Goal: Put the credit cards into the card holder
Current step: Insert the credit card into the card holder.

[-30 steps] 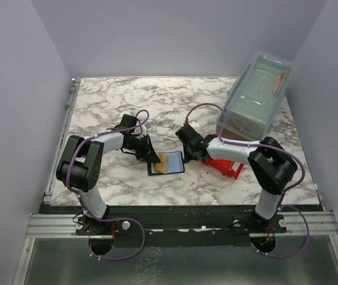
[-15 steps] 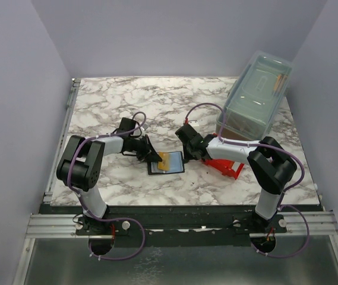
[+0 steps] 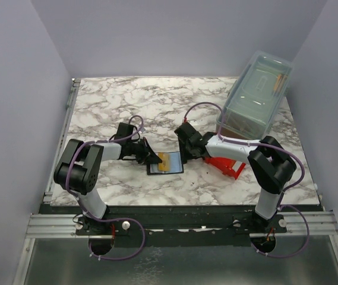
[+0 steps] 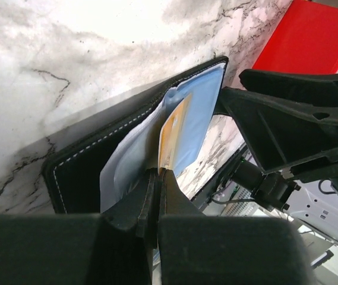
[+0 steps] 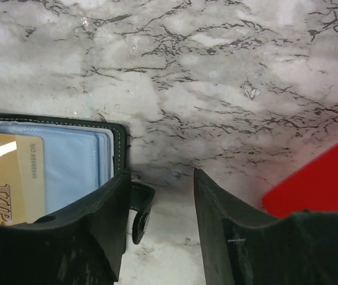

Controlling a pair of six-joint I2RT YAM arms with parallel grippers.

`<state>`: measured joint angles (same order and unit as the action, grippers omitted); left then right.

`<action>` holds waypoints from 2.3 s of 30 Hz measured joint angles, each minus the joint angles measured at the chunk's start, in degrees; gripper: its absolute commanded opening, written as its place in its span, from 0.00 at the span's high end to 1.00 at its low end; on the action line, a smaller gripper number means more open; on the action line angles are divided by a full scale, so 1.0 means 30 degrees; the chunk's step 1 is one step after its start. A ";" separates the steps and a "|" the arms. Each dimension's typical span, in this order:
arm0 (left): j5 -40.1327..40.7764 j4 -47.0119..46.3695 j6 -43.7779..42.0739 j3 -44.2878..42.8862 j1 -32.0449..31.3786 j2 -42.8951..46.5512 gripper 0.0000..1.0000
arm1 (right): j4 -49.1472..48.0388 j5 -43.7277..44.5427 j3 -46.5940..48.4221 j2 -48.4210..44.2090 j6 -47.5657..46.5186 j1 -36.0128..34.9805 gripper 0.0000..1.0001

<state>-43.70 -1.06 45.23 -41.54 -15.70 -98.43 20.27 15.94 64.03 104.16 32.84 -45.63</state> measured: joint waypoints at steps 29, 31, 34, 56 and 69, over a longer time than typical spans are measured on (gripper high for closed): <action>0.1115 -0.0248 0.0211 0.0437 -0.0350 0.0641 0.98 | 0.0095 -0.4918 0.0780 0.0051 0.0750 -0.0022 0.80; 0.1290 -0.0204 0.0291 0.0437 -0.0437 0.0714 0.97 | -0.0131 -0.4918 0.0554 0.0299 0.0823 -0.0022 0.85; 0.1690 -0.0168 0.0423 0.0430 -0.0663 0.0867 0.93 | -0.0393 -0.4932 0.0401 0.0313 0.0954 -0.0007 0.87; 0.7060 0.3585 -0.0153 -0.1464 -0.3934 0.1880 0.55 | -0.3169 -0.5632 -0.1224 -0.0262 0.1559 0.0109 0.85; 0.8386 0.5260 -0.0466 -0.3089 -0.5472 0.1180 0.50 | -0.2863 -0.5566 -0.1508 -0.0612 0.1632 0.0160 0.81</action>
<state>-18.55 14.72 43.83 -50.81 -32.12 -94.89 11.68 -0.75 59.51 102.32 37.74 -45.15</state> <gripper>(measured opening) 0.486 0.186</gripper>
